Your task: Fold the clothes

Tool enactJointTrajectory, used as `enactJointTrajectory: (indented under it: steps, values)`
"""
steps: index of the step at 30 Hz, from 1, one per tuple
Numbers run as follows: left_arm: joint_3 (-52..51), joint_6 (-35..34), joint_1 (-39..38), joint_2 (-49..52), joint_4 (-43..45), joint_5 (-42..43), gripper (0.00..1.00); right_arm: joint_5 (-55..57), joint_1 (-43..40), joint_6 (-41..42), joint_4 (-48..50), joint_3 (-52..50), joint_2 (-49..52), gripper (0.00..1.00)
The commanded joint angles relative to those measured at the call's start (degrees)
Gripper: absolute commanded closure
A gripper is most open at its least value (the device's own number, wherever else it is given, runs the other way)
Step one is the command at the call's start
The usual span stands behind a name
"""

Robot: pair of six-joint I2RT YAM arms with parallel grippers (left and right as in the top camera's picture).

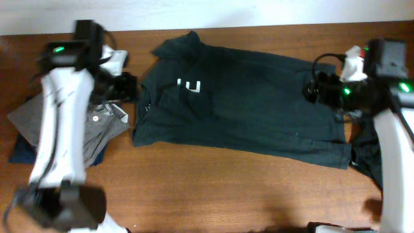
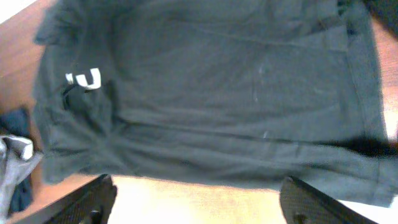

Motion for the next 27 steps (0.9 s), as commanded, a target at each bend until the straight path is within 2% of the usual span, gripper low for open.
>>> enactJointTrajectory:
  steps: [1, 6, 10, 17, 19, 23, 27]
  values:
    - [1.9, -4.5, 1.6, -8.4, -2.6, -5.2, 0.29, 3.5, 0.1, -0.3, -3.5, 1.5, -6.5, 0.07]
    - [0.1, -4.4, 1.2, -12.4, -5.9, -4.7, 0.24, 9.2, 0.1, 3.1, -11.2, 0.5, -9.9, 0.0]
    - [-7.6, -4.4, -1.9, -12.6, -4.3, -3.8, 0.23, 10.1, 0.1, 3.1, -11.1, -3.2, -9.4, 0.01]
    - [-31.3, -4.7, -7.5, -12.3, 10.2, -0.6, 0.23, 9.4, -3.8, 4.2, -5.4, -14.4, -4.8, 0.01]
    - [-37.5, -4.6, -8.5, -12.2, 15.6, -0.4, 0.18, 9.3, -5.7, 4.2, -3.7, -17.4, -3.2, 0.01]
    - [-46.7, -4.7, -9.0, -11.2, 28.1, -0.8, 0.16, 6.0, -8.7, 2.8, -0.9, -21.6, -1.0, 0.01]
    - [-52.9, -4.9, -8.9, -9.2, 36.8, -2.8, 0.16, 4.3, -10.8, 2.4, 1.4, -24.1, 0.1, 0.01]
